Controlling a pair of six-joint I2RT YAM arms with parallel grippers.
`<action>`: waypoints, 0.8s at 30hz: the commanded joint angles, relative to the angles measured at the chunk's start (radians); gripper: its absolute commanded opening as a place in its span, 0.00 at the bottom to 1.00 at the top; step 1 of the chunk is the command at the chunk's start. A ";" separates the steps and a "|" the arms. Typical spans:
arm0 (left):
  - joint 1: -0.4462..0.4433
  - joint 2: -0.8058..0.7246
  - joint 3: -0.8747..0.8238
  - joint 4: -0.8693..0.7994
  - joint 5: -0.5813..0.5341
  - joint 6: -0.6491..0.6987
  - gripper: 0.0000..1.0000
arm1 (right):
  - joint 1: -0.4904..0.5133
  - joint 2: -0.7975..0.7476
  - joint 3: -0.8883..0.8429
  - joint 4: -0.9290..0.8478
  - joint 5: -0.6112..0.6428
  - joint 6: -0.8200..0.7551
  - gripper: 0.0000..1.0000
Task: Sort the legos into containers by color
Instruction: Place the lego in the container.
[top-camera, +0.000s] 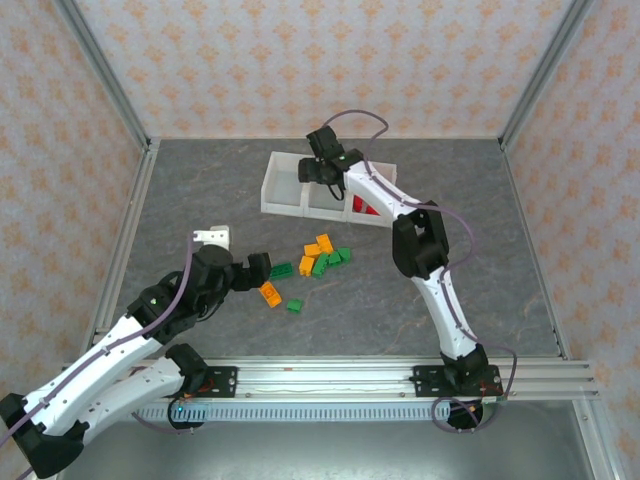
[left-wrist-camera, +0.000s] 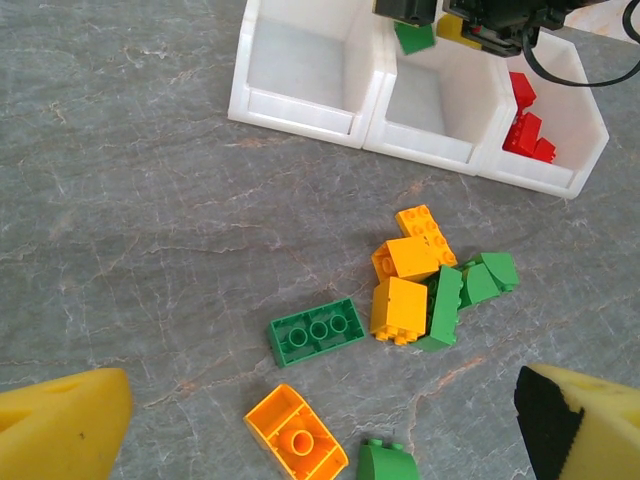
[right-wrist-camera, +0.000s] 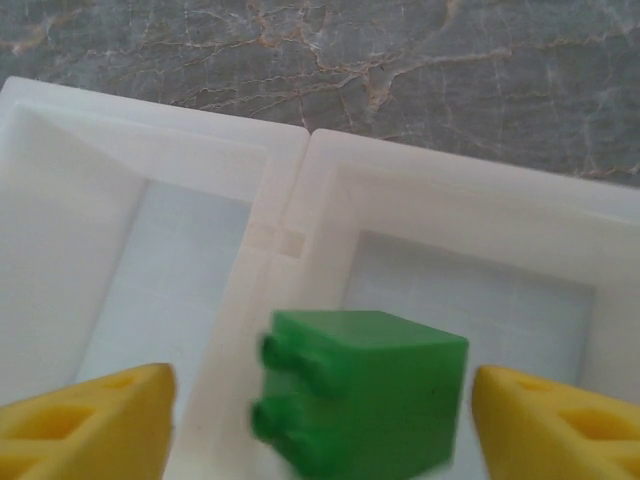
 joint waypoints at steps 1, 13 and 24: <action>0.006 -0.002 -0.008 0.019 0.005 0.005 0.99 | -0.004 -0.051 0.035 -0.048 0.034 0.020 0.85; 0.006 0.023 -0.012 0.030 0.031 0.009 0.99 | -0.004 -0.219 0.034 -0.133 0.000 0.036 0.96; 0.000 0.200 0.005 0.066 0.132 0.021 0.99 | -0.003 -0.636 -0.360 -0.071 0.032 0.121 0.95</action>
